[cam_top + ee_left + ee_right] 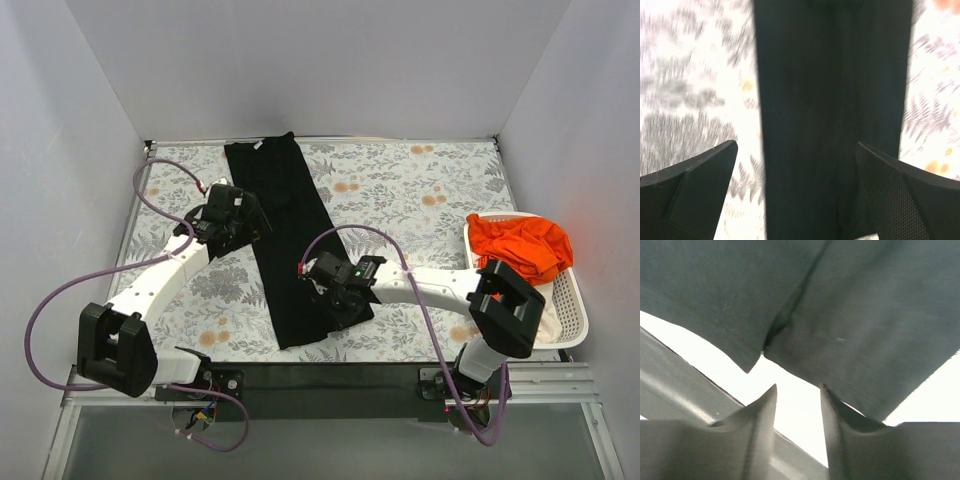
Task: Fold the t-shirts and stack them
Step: Fold the tshirt
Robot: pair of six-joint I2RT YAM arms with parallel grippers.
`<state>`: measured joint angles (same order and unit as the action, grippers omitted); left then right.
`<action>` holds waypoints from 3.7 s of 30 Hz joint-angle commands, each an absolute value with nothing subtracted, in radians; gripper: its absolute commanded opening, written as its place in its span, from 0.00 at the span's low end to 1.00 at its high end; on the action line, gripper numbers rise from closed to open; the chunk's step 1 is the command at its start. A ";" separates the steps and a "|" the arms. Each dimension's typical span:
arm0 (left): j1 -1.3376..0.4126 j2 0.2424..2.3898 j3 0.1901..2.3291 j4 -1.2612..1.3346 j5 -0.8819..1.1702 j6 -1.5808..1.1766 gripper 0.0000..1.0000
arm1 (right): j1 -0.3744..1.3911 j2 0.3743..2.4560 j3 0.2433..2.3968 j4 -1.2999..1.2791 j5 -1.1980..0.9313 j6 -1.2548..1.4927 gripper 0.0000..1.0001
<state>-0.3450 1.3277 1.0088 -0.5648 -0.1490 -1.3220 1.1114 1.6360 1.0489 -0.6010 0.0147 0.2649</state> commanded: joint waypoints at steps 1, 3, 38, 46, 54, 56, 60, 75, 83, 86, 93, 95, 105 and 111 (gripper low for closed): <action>-0.373 1.252 0.930 -0.718 -0.115 -1.443 0.98 | 1.077 1.520 1.060 -0.624 0.138 0.294 0.41; -0.412 1.198 0.894 -0.758 -0.077 -1.483 0.97 | 1.019 1.480 1.040 -0.624 0.140 0.307 0.49; -0.968 1.362 0.663 -0.796 -0.072 -1.948 0.45 | 0.764 1.471 0.727 -0.425 -0.084 0.330 0.45; -0.976 1.388 0.649 -0.782 -0.064 -1.954 0.36 | 0.764 1.494 0.713 -0.428 -0.123 0.334 0.36; -0.976 1.410 0.647 -0.775 -0.061 -1.951 0.21 | 0.784 1.529 0.715 -0.440 -0.141 0.325 0.24; -0.976 1.405 0.647 -0.778 -0.061 -1.947 0.09 | 0.784 1.531 0.718 -0.456 -0.141 0.318 0.14; -0.977 1.382 0.653 -0.807 -0.051 -1.931 0.00 | 0.784 1.517 0.735 -0.521 -0.152 0.301 0.01; -0.899 1.284 0.776 -0.859 -0.038 -1.818 0.00 | 0.769 1.509 1.017 -0.753 -0.100 0.233 0.01; -0.606 1.282 0.897 -0.772 -0.135 -1.657 0.00 | 0.715 1.702 1.386 -0.750 -0.035 0.170 0.01; -0.532 1.310 0.940 -0.720 -0.198 -1.605 0.00 | 0.695 1.788 1.515 -0.736 -0.011 0.138 0.01; -0.442 1.403 0.986 -0.559 -0.288 -1.493 0.00 | 0.641 1.901 1.620 -0.580 -0.029 0.106 0.01; -0.433 1.428 1.002 -0.532 -0.328 -1.482 0.00 | 0.620 1.922 1.637 -0.560 -0.041 0.106 0.01; -0.387 1.508 1.012 -0.422 -0.356 -1.470 0.00 | 0.580 2.009 1.681 -0.434 -0.087 0.092 0.01; -0.374 1.546 1.003 -0.376 -0.367 -1.479 0.00 | 0.569 2.031 1.689 -0.388 -0.110 0.094 0.01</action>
